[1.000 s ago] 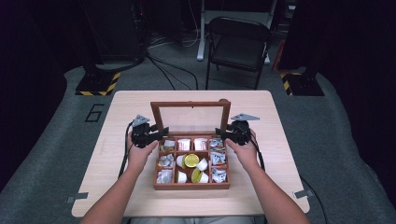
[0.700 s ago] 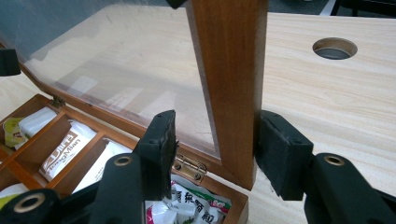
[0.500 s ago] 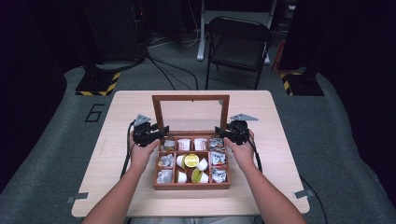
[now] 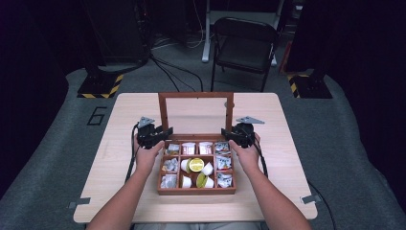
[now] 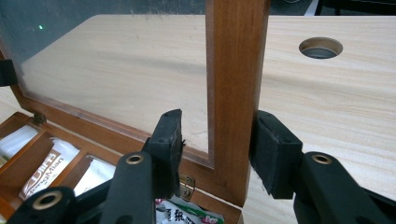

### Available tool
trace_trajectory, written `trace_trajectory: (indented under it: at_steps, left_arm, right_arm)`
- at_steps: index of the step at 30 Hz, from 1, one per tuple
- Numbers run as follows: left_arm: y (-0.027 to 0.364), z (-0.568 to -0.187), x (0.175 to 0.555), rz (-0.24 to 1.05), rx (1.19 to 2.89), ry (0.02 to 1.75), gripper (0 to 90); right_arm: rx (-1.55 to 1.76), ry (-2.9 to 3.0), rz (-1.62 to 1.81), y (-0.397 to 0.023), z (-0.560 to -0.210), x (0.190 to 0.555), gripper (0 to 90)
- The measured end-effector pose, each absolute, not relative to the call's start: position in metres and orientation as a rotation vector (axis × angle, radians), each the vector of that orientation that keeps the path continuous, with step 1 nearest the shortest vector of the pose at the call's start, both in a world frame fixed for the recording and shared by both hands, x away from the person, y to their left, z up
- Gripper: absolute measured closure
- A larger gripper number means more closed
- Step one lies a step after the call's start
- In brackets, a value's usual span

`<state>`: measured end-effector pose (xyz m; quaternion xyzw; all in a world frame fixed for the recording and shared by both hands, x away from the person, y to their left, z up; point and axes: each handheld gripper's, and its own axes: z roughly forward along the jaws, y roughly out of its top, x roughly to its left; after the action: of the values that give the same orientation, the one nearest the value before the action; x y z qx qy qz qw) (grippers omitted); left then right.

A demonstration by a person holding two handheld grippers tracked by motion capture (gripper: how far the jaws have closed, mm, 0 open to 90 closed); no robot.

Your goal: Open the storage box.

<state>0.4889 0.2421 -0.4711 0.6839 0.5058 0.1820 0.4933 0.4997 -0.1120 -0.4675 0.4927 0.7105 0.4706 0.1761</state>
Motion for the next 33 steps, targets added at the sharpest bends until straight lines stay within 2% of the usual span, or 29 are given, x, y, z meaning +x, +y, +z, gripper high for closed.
trace_trajectory:
  at_steps: [13, 33]
  left_arm:
    - [0.242, -0.474, 0.495, 0.438, 1.649, 1.264, 58.1]
    - [0.243, -0.479, 0.504, 0.381, 1.607, 1.316, 57.9]
  right_arm:
    - [1.446, 1.986, 1.351, -0.113, -0.471, 0.504, 57.8]
    - [1.523, 1.969, 1.367, -0.113, -0.476, 0.512, 57.9]
